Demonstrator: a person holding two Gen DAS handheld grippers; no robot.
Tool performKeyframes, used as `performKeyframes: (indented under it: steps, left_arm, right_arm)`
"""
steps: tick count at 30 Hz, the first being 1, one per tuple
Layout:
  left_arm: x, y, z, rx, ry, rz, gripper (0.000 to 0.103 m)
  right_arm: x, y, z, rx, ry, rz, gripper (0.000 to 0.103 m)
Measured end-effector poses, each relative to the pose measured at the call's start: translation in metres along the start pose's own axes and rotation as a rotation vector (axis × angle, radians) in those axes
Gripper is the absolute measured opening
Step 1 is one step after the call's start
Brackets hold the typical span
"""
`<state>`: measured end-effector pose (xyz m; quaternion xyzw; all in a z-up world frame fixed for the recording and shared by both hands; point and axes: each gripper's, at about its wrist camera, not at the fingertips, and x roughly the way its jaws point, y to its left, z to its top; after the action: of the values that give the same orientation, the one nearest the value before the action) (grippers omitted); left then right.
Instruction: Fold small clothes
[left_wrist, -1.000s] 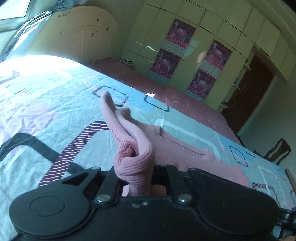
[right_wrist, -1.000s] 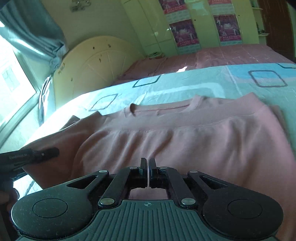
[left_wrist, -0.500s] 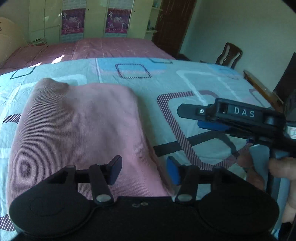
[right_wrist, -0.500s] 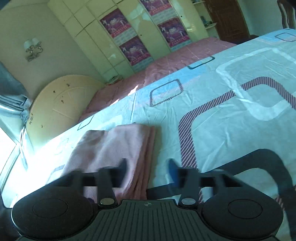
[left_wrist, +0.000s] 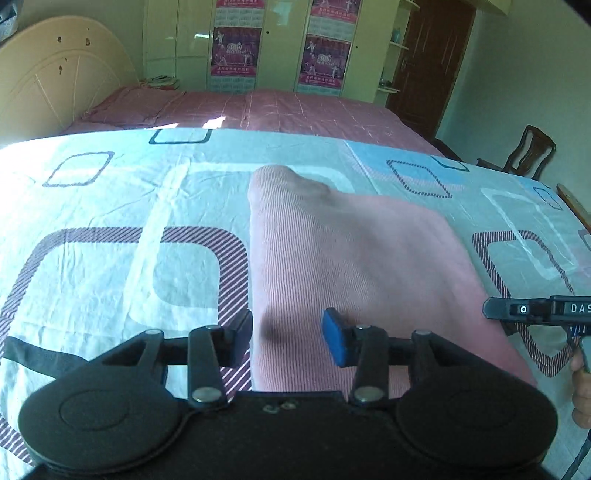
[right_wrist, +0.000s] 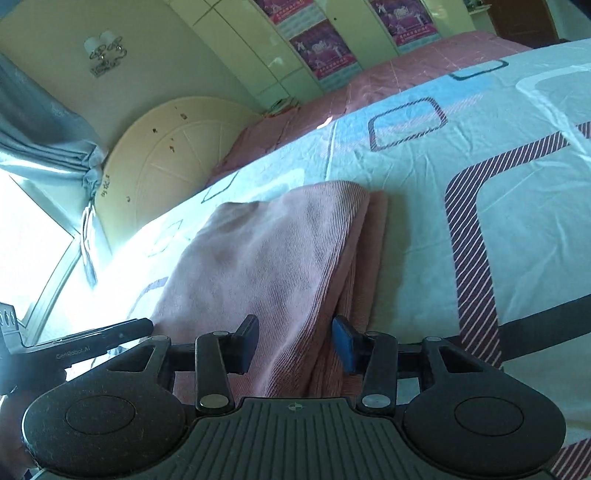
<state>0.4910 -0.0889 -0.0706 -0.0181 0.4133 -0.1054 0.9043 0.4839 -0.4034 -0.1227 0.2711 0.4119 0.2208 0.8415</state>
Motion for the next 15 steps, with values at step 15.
performKeyframes:
  steps: [15]
  left_arm:
    - [0.016,-0.032,-0.006,0.181,0.073,0.034,0.035]
  right_arm:
    - [0.009,0.035,0.002,-0.274,0.045,-0.22,0.008]
